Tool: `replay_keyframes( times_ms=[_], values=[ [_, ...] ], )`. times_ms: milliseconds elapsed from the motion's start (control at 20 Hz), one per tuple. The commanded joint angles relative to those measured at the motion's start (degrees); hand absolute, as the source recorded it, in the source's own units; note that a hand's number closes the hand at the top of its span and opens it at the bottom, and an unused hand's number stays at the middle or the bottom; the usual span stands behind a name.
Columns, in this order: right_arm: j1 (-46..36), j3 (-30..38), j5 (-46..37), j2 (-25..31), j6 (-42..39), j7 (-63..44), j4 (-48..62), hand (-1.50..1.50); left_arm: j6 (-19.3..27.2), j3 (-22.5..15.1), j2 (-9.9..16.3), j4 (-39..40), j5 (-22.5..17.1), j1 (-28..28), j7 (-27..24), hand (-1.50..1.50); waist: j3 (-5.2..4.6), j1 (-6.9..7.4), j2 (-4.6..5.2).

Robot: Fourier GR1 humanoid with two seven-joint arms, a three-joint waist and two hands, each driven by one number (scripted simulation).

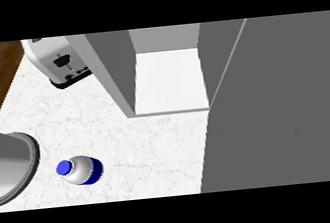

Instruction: Pick up the bottled water, place it into the cabinet and close the cabinet

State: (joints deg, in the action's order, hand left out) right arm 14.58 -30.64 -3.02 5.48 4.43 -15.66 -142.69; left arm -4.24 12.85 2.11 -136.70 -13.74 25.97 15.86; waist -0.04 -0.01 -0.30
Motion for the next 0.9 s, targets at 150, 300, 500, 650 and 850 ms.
replay_keyframes(
  times_ms=[150, 300, 500, 650, 850],
  values=[
    [-0.87, 1.00, -2.51, 2.79, 0.61, -3.03, -6.20, -1.50, 1.03, -2.31, -2.05, 6.27, 4.10, -4.83, -4.00, -1.50, 0.02, -0.26, 0.23],
    [0.90, -7.31, -9.67, 2.33, 3.62, -3.70, -7.70, -1.50, 0.06, -2.39, -2.08, 9.24, 4.37, -1.80, -8.79, -1.50, -0.04, -0.41, -0.03],
    [-5.77, -6.50, -9.92, 0.83, 6.29, -8.88, -6.32, -1.50, 0.44, 1.14, -0.61, 13.02, 3.18, -5.81, -7.80, -1.50, -0.06, -0.25, 0.14],
    [-3.36, -6.26, -8.05, 2.86, 6.06, -5.86, -5.60, -1.50, 1.68, -3.70, -2.08, 19.48, 9.18, -3.89, -15.02, -1.50, -0.03, -0.45, 0.12],
    [-3.82, -4.64, -6.63, 4.19, 6.77, -6.01, -6.42, -1.50, -0.11, -2.63, -2.08, 26.08, 8.69, -6.71, -17.74, -1.50, -0.01, -0.40, 0.19]
  ],
)
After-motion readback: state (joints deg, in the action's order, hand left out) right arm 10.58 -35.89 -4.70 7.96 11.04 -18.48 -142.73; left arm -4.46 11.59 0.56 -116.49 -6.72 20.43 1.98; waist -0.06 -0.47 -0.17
